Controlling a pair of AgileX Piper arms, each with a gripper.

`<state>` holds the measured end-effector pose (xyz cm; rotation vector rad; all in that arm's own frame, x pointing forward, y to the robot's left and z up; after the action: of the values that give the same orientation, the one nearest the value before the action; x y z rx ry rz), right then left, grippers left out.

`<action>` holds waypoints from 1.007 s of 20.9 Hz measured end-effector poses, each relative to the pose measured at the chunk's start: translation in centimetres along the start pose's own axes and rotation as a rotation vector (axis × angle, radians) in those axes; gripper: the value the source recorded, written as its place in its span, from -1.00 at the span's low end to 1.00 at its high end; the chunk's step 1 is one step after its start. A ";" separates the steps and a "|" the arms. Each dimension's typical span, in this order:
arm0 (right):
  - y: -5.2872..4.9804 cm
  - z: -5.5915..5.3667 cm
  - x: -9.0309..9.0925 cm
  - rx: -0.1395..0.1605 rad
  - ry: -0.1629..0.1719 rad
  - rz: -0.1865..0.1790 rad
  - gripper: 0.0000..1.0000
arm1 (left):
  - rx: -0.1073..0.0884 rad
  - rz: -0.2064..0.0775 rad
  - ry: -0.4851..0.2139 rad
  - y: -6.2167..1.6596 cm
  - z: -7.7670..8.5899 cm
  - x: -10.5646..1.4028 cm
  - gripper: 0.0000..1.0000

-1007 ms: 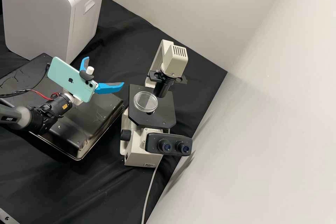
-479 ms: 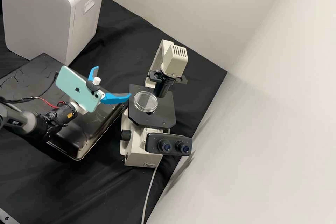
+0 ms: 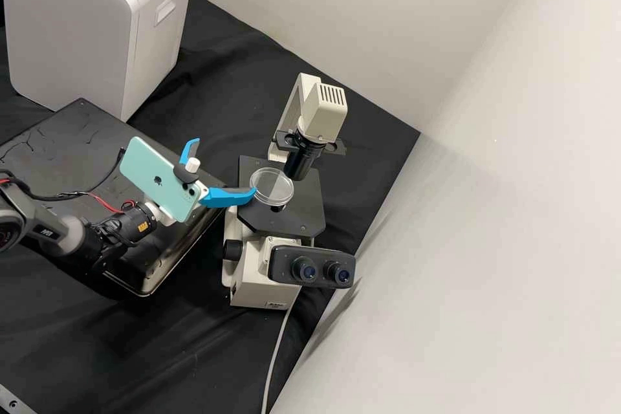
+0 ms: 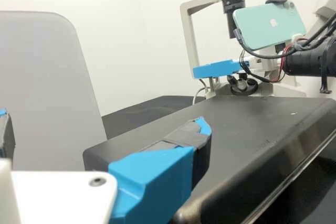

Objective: Place the petri dish on the bench

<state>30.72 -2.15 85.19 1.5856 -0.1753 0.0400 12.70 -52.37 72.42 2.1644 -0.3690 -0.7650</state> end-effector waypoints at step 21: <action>2.3 0.9 0.9 0.040 -0.053 0.043 1.00 | 0.012 -0.006 0.038 -0.11 -0.8 0.1 1.00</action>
<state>31.23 -3.19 87.53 1.6240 -0.2512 0.0357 13.32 -51.88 72.69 2.1892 -0.3491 -0.7261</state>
